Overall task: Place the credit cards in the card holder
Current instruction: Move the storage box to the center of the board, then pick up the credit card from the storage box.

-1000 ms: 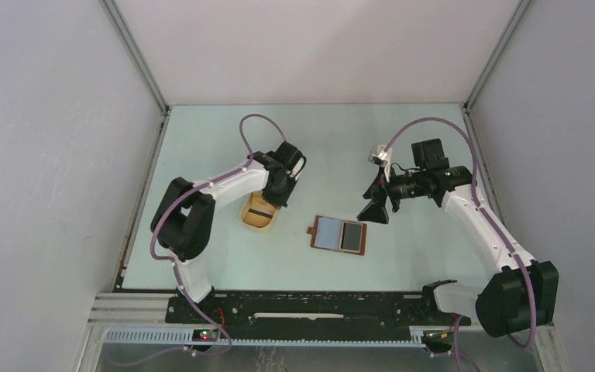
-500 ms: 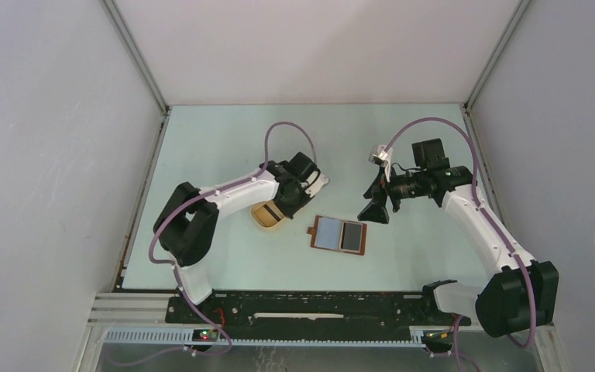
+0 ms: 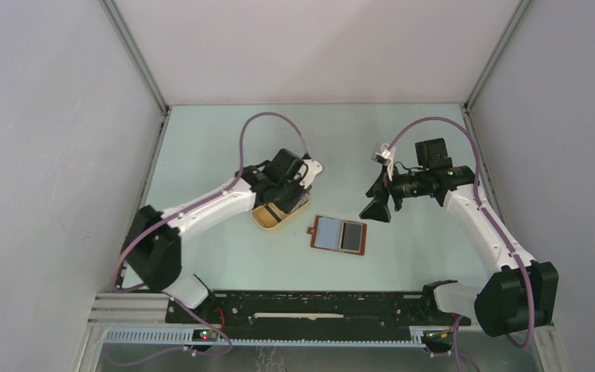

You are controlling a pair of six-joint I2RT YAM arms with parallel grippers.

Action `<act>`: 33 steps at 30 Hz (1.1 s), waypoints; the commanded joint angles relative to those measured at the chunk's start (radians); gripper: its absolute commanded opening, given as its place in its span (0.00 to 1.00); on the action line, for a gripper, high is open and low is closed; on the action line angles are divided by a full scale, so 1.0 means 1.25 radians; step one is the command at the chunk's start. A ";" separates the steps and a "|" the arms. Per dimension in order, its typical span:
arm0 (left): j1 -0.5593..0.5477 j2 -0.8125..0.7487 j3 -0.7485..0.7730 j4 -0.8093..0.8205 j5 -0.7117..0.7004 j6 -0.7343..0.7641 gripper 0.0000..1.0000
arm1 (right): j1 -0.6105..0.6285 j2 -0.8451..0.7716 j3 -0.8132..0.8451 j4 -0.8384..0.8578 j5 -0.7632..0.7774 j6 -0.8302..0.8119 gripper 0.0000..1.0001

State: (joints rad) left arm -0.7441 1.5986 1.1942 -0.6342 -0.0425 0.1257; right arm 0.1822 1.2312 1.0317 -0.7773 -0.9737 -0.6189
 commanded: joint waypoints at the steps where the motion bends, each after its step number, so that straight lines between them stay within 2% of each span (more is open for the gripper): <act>1: 0.008 -0.150 -0.095 0.126 -0.028 -0.041 0.38 | -0.001 0.004 0.032 0.023 -0.001 0.019 0.91; 4: 0.030 -0.257 -0.187 0.254 -0.033 -0.056 0.41 | 0.037 0.020 0.032 0.083 0.043 0.070 0.91; 8: 0.092 -0.419 -0.347 0.489 -0.010 -0.125 0.51 | 0.136 0.086 0.088 0.109 0.124 0.107 0.91; 9: 0.113 -0.457 -0.384 0.559 -0.011 -0.154 0.55 | 0.157 0.113 0.112 0.111 0.137 0.130 0.91; 11: 0.151 -0.529 -0.474 0.700 -0.007 -0.228 0.71 | 0.194 0.173 0.166 0.124 0.160 0.171 0.89; 13: 0.171 -0.587 -0.557 0.828 -0.029 -0.284 0.90 | 0.226 0.240 0.229 0.130 0.185 0.210 0.88; 15: 0.174 -0.612 -0.604 0.898 -0.071 -0.309 0.99 | 0.250 0.311 0.296 0.126 0.200 0.254 0.85; 18: 0.175 -0.602 -0.612 0.900 -0.106 -0.331 1.00 | 0.273 0.422 0.407 0.102 0.203 0.324 0.79; 23: 0.176 -0.567 -0.619 0.901 -0.117 -0.400 1.00 | 0.300 0.542 0.523 0.108 0.262 0.421 0.79; 26: 0.177 -0.535 -0.654 0.951 -0.117 -0.468 1.00 | 0.305 0.605 0.584 0.098 0.295 0.487 0.79; 30: 0.179 -0.518 -0.662 0.973 -0.102 -0.483 1.00 | 0.311 0.651 0.601 0.100 0.303 0.524 0.76; 33: 0.179 -0.523 -0.667 0.973 -0.112 -0.488 1.00 | 0.316 0.677 0.602 0.099 0.295 0.528 0.70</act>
State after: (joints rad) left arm -0.5266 0.9562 0.3771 0.5037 -0.1570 -0.4374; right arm 0.5594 2.0502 1.7466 -0.6537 -0.6159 -0.0261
